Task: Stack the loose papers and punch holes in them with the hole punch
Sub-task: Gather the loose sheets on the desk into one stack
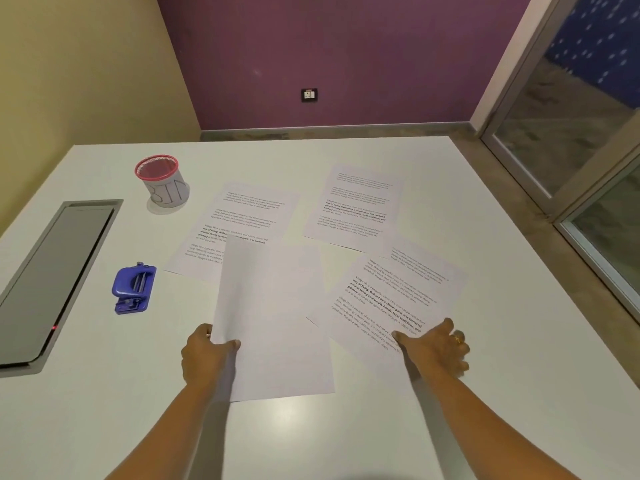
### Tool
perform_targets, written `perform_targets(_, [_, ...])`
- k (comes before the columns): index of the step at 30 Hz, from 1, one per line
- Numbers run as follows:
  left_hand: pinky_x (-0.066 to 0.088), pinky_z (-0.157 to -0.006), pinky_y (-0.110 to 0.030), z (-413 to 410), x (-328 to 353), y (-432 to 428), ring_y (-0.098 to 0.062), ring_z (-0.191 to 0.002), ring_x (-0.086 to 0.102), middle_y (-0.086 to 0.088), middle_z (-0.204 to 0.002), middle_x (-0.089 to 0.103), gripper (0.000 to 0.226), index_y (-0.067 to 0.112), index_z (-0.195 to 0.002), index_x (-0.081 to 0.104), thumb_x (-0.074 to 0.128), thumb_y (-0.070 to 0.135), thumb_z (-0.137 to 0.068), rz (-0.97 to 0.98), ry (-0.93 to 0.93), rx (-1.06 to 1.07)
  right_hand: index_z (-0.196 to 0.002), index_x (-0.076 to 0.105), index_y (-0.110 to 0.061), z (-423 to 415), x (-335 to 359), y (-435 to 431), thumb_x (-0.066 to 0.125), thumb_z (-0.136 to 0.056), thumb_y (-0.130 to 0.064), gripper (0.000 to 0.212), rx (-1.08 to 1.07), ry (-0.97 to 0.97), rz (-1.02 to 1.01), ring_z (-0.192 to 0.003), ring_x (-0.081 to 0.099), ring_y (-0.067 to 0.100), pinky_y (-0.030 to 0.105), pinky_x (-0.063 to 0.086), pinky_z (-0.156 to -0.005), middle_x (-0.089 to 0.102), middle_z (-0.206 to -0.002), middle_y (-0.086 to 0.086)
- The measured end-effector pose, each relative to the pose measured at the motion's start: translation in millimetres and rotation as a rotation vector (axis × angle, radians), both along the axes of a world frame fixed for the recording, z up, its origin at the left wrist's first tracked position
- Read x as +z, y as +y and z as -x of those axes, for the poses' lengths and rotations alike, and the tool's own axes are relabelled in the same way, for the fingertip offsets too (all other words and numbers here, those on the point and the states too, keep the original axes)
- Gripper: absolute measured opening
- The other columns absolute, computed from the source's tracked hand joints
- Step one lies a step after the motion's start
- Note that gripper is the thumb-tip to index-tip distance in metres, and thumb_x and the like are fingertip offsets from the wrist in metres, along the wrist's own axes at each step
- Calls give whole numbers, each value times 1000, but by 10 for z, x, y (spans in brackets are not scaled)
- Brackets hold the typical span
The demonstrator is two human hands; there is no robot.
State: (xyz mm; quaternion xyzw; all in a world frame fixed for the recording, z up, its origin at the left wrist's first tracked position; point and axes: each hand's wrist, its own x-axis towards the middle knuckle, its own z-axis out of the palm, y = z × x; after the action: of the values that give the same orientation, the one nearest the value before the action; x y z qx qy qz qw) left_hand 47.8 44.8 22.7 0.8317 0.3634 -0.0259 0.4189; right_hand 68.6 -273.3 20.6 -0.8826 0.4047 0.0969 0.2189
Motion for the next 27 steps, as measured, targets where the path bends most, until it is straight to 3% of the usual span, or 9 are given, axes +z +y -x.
perform_targets(5, [35, -67, -32, 6, 9, -23, -28, -77, 48, -21, -109, 63, 31, 6, -94, 54, 75, 11, -72, -1, -4, 15, -130, 31, 0, -50, -19, -11, 84, -60, -40, 96, -40, -37, -47, -122, 41, 40, 50, 41, -97, 44, -131, 24])
perform_targets(10, [37, -68, -33, 22, -4, -10, -29, -78, 50, -21, -107, 66, 29, 1, -94, 58, 75, 11, -73, 23, -1, 37, -126, 35, 1, -78, -44, -17, 86, -60, -29, 88, -66, -87, -140, -115, 50, 42, 50, 42, -94, 49, -125, 24])
perform_targets(18, [42, -74, -35, 39, 86, 24, -30, -79, 53, -19, -103, 68, 24, 0, -99, 63, 69, 12, -79, 65, -62, 59, -109, 49, -3, -25, -50, -51, 78, -69, -9, 49, -164, -200, -373, -100, 60, 39, 46, 49, -89, 63, -112, 20])
perform_targets(20, [42, -77, -34, 24, 138, 35, -29, -80, 53, -18, -104, 68, 24, 0, -102, 64, 67, 12, -81, 66, -102, 53, -115, 50, -5, 24, -17, -68, 72, -75, -9, 46, -120, -240, -382, -103, 59, 39, 46, 48, -91, 62, -117, 20])
perform_targets(23, [43, -79, -34, 9, 226, 35, -28, -81, 54, -16, -105, 69, 24, 1, -104, 64, 65, 11, -83, 64, -149, 26, -136, 38, -8, 82, 50, -48, 62, -84, -7, 58, 12, -298, -344, -114, 53, 40, 41, 44, -93, 55, -128, 21])
perform_targets(27, [46, -79, -36, 14, 355, 8, -29, -82, 56, -17, -106, 68, 27, 2, -109, 63, 63, 12, -84, 44, -188, 7, -139, 35, -7, 131, 208, 37, 60, -87, -5, 58, 92, -373, -388, -117, 52, 36, 32, 41, -90, 53, -131, 19])
